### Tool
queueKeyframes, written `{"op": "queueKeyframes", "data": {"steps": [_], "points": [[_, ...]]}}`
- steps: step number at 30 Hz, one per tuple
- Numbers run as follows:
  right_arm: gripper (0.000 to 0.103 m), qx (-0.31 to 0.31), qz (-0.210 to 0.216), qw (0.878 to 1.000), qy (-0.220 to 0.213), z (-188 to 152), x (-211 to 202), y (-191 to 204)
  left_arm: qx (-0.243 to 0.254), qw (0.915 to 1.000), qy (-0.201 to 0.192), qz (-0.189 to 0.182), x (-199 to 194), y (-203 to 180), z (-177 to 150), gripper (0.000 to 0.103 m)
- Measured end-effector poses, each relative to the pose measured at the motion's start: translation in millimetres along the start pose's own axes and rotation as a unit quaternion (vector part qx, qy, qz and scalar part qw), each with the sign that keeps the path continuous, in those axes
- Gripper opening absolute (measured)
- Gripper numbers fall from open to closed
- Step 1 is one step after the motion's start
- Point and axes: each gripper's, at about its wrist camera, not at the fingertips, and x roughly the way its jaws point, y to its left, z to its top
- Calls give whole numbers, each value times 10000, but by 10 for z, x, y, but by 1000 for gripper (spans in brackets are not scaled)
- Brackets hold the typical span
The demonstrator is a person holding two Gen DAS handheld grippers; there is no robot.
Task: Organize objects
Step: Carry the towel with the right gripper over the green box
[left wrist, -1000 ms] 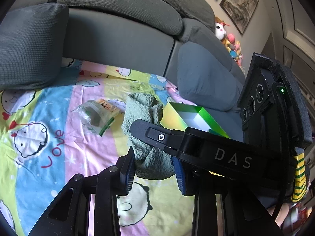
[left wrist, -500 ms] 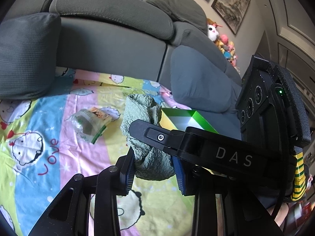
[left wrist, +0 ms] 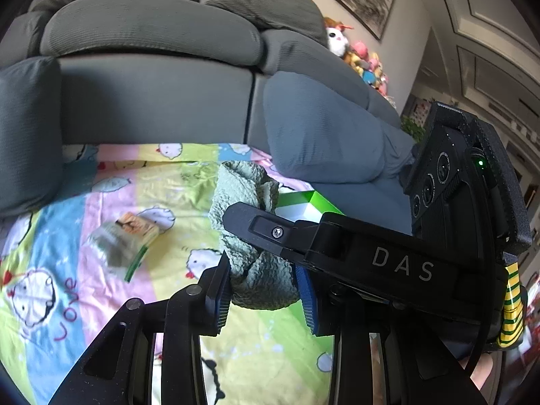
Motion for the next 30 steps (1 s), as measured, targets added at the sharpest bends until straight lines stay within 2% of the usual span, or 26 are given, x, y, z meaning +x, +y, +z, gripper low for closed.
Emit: {"op": "queueKeyframes", "data": {"steps": [5, 10, 14, 17, 30], "points": [[35, 196, -3, 9997, -149, 109, -64, -141, 251, 9995, 137, -130, 173, -123, 132, 34], [35, 533, -46, 9968, -600, 242, -223, -321, 789, 9958, 351, -319, 409, -350, 301, 34], [35, 810, -152, 9924, -910, 237, -359, -505, 753, 9943, 417, -634, 574, -391, 216, 34], [35, 989, -449, 9899, -913, 204, -378, -611, 679, 9931, 639, -713, 690, -402, 169, 34], [35, 1419, -959, 9830, -667, 87, -320, -856, 384, 9885, 1098, -965, 859, -392, -19, 34]]}}
